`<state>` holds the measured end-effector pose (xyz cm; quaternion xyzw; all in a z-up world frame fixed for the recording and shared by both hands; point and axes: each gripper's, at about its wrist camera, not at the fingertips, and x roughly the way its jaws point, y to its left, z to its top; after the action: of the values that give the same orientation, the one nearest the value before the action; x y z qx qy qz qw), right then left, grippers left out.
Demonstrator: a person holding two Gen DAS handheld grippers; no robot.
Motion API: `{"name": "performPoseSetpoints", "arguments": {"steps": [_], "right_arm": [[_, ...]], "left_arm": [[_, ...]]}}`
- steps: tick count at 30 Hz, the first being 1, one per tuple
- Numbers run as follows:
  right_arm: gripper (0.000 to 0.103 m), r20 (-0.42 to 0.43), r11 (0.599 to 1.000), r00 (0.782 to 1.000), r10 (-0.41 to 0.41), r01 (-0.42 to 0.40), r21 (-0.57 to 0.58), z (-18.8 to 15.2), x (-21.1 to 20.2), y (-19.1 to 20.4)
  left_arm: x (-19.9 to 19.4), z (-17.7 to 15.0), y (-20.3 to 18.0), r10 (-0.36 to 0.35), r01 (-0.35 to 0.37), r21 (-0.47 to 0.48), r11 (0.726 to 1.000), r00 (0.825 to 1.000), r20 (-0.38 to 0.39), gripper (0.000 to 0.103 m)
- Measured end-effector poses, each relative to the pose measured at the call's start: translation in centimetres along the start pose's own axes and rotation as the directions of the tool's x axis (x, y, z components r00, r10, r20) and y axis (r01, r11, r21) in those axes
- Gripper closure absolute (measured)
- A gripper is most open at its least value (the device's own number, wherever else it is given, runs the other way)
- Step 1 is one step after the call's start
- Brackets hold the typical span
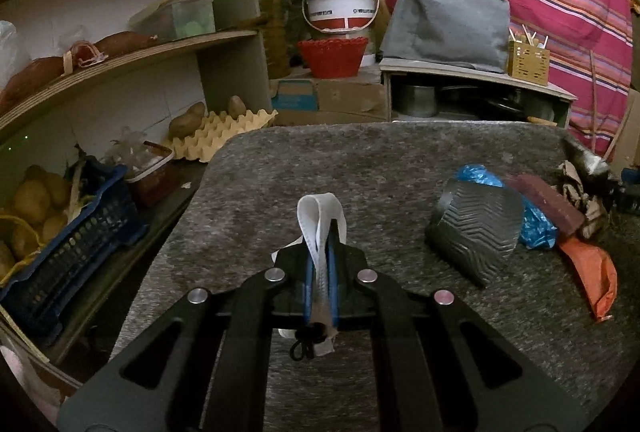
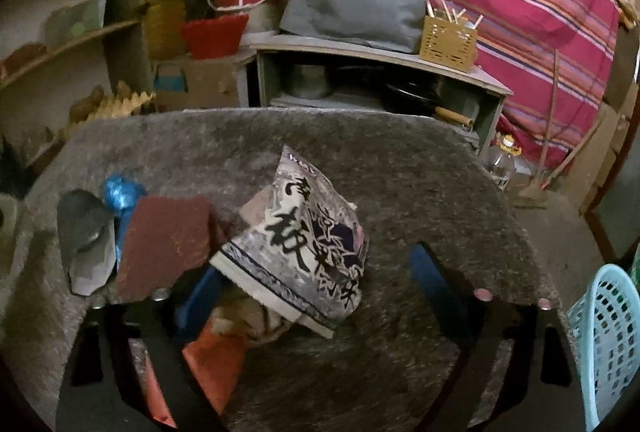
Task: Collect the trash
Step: 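Grasp the black-and-white printed paper packet with the right tool while the left tool holds the pouch, then carry the pouch and packet over the blue basket and open both tools to drop them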
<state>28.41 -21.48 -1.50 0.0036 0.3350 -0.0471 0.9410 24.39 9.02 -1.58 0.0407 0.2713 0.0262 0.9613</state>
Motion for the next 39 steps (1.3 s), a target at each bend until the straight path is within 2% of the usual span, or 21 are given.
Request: {"name": "performPoseSetpoints", "arguments": {"steps": [1, 2, 6, 8, 9, 15, 21, 25, 31, 36, 39], "right_arm": [[0.029, -0.004, 1.000, 1.000, 0.007, -0.007, 0.007, 0.1, 0.0, -0.3], [0.040, -0.011, 1.000, 1.000, 0.015, -0.015, 0.017, 0.1, 0.2, -0.8], [0.064, -0.036, 0.998, 0.998, 0.050, -0.049, 0.025, -0.3, 0.8, -1.6], [0.086, -0.037, 0.998, 0.997, 0.062, -0.061, 0.016, -0.5, 0.9, -1.8], [0.089, -0.030, 0.998, 0.998, 0.063, -0.063, 0.012, -0.5, 0.7, -2.0], [0.093, 0.024, 0.998, 0.997, 0.067, -0.067, 0.020, -0.6, -1.8, -3.8], [0.093, 0.057, 0.999, 0.998, 0.032, -0.034, 0.037, -1.5, -5.3, -7.3], [0.093, 0.083, 0.997, 0.997, -0.001, -0.005, 0.071, -2.2, -8.1, -11.1], [0.093, 0.093, 0.990, 0.992, -0.089, 0.078, 0.120, -3.8, -11.8, -17.5], [0.093, 0.081, 0.968, 0.979, -0.185, 0.167, 0.189, -6.1, -14.4, -23.6], [0.093, 0.072, 0.952, 0.976, -0.204, 0.180, 0.248, -7.3, -15.4, -26.8]], "left_arm": [[0.0, 0.0, 0.0, -0.002, 0.002, 0.000, 1.000, 1.000, 0.000, 0.099], [0.0, 0.0, 0.0, -0.004, 0.004, 0.001, 1.000, 1.000, -0.001, 0.099], [-0.4, 0.0, -0.6, 0.001, -0.001, 0.024, 1.000, 1.000, 0.012, 0.099], [-0.6, 0.0, -0.9, 0.004, -0.004, 0.036, 0.999, 1.000, 0.016, 0.099], [-0.7, 0.1, -1.1, 0.006, -0.007, 0.039, 0.999, 1.000, 0.018, 0.099], [-1.6, 0.7, -2.0, -0.004, 0.004, 0.027, 1.000, 1.000, 0.027, 0.099], [-3.4, 1.4, -5.4, -0.016, 0.011, 0.083, 0.997, 0.998, 0.062, 0.099], [-4.9, 2.0, -9.0, -0.070, 0.060, 0.113, 0.992, 0.994, 0.079, 0.099], [-7.8, 2.8, -15.8, -0.170, 0.148, 0.180, 0.972, 0.978, 0.118, 0.099], [-8.9, 3.5, -21.7, -0.287, 0.271, 0.163, 0.949, 0.954, 0.084, 0.099], [-9.5, 3.5, -25.3, -0.337, 0.321, 0.176, 0.931, 0.939, 0.071, 0.099]]}}
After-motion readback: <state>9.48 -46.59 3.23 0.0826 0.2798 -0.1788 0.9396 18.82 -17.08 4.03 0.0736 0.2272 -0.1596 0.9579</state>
